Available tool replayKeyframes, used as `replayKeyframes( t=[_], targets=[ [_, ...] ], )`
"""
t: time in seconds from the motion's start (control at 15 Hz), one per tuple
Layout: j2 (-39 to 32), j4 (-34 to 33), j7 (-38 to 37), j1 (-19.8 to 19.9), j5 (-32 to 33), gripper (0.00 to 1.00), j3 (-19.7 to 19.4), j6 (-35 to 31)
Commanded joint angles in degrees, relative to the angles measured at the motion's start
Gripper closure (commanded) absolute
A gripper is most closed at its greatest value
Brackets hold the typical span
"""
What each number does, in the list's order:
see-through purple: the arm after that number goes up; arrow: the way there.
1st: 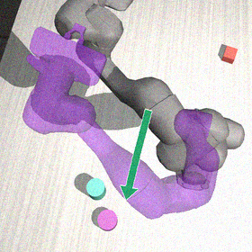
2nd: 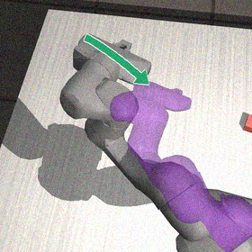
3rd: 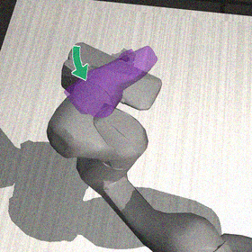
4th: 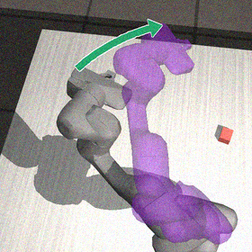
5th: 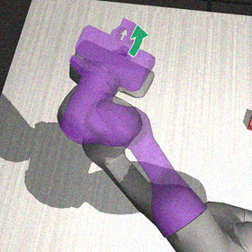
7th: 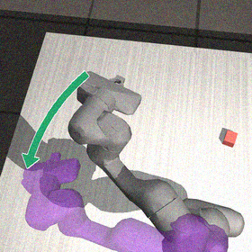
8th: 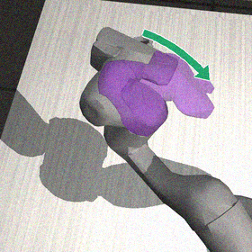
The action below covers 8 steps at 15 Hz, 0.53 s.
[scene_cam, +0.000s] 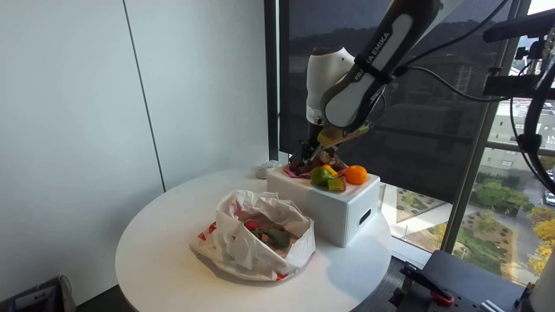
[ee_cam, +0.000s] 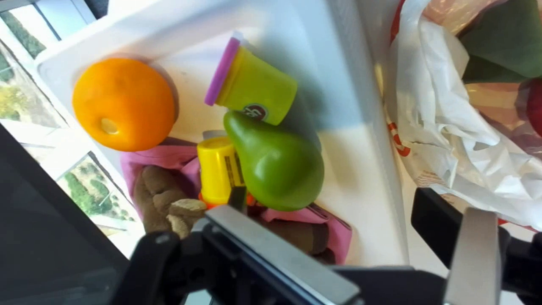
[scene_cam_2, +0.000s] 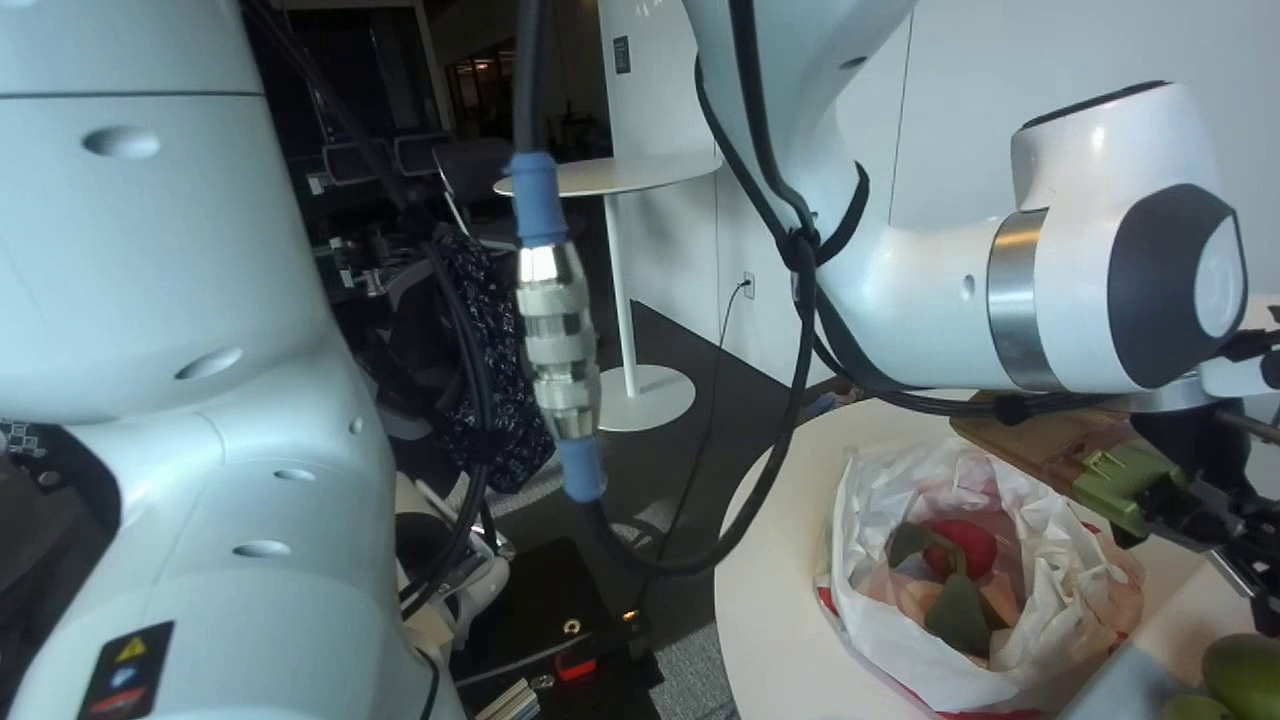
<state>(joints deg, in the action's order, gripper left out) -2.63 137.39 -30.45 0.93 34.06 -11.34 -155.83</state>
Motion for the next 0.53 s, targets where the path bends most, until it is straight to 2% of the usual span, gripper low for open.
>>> replayKeyframes(
  t=[0.0,0.27,0.47],
  targets=[
    [-1.21,-1.3,-12.07,0.08,13.71,0.0,-0.85,-0.01],
    [-4.42,-3.73,-21.19,-0.29,22.24,0.0,-0.58,0.88],
    [-8.47,-6.57,-25.89,-0.78,25.57,0.0,-0.62,2.04]
  ],
)
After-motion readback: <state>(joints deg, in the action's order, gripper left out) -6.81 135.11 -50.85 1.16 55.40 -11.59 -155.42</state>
